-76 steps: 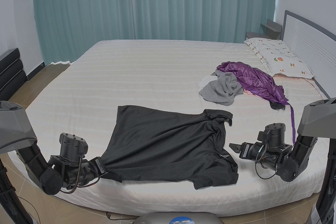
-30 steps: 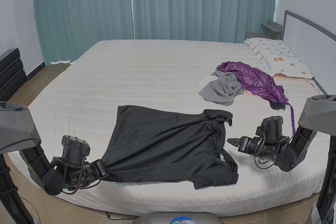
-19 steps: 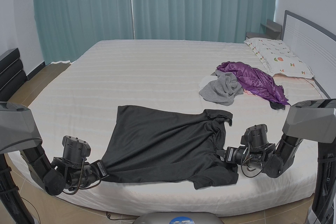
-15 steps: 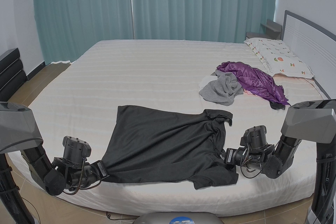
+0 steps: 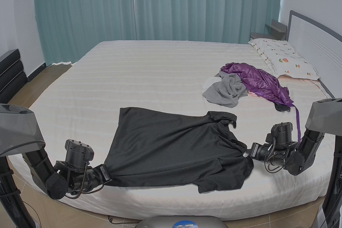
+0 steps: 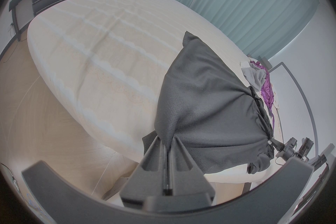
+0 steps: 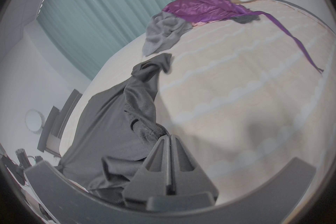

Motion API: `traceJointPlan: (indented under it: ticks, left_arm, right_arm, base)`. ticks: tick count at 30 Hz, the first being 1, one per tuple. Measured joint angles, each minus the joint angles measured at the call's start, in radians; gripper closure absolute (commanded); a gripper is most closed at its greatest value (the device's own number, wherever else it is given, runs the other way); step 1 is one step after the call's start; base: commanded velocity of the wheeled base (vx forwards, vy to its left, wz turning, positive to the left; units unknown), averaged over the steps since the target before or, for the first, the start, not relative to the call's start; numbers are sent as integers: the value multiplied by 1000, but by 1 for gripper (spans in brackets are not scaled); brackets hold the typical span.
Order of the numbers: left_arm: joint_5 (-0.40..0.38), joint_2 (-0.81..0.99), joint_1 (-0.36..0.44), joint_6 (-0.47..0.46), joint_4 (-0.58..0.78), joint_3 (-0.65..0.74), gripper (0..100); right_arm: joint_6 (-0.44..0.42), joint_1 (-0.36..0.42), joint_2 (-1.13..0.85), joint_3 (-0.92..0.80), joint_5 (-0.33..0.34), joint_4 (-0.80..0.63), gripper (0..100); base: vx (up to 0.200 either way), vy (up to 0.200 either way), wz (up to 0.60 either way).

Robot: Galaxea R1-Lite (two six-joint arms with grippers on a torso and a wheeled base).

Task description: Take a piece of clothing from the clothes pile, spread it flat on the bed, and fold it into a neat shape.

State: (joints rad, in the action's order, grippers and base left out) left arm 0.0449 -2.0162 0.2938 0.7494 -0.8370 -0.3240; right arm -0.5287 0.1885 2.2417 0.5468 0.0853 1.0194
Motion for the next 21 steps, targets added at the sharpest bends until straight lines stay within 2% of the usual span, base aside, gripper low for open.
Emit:
traceJointPlan:
  ticks: [7, 15, 21]
  left_arm:
    - [0, -11, 0, 0, -3, 0, 100]
    - [-1, -19, 1, 0, -4, -2, 100]
    - [-1, -27, 1, 1, -4, -7, 100]
  right_arm:
    - [-10, -60, -34, -66, 15, 93, 100]
    - [-17, -69, -42, -111, 15, 117, 100]
    - [-27, -79, -43, -139, 13, 208, 100]
  base:
    - [0, 0, 0]
    - [0, 0, 0]
    - [0, 0, 0]
